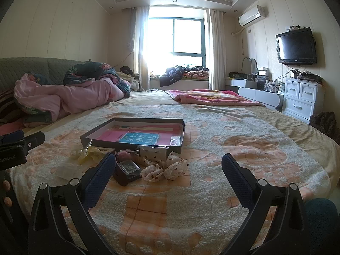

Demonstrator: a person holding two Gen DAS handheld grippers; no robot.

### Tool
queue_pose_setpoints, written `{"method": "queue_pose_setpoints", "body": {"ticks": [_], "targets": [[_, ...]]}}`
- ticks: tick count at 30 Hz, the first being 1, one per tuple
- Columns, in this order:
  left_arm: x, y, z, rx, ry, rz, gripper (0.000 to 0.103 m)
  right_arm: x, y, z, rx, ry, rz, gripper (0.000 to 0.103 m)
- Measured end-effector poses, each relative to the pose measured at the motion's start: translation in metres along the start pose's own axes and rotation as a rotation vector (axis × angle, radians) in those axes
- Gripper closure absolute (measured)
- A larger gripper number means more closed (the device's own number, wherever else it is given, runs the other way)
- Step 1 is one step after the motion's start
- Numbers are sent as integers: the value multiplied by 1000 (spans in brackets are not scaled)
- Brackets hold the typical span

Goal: Organize jewelry

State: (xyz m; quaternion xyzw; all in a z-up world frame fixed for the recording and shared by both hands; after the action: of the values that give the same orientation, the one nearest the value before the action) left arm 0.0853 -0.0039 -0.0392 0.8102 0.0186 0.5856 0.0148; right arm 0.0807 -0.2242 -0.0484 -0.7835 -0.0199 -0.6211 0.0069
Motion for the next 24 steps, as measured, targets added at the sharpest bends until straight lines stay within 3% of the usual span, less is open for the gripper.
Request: {"method": "queue_pose_setpoints", "body": {"ticks": [12, 24], "targets": [[-2, 0, 1, 1, -7, -1, 10, 0, -1, 0, 3, -2, -2, 6], [-8, -13, 9, 10, -57, -36, 10, -9, -19, 10, 84, -57, -30, 6]]}}
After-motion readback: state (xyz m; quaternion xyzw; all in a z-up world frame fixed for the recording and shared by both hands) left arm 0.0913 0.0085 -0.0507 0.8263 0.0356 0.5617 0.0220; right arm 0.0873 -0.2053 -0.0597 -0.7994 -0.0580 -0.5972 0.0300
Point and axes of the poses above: each gripper's, at about its wrist camera, not at the fingertips, and z roughly the way its jaws point, y to its right, x to its top, the point moved 9 cm from there along z, roughly the way its jaws point, and after that the axes turned 4 degrees about y, right-handed, at the moved point
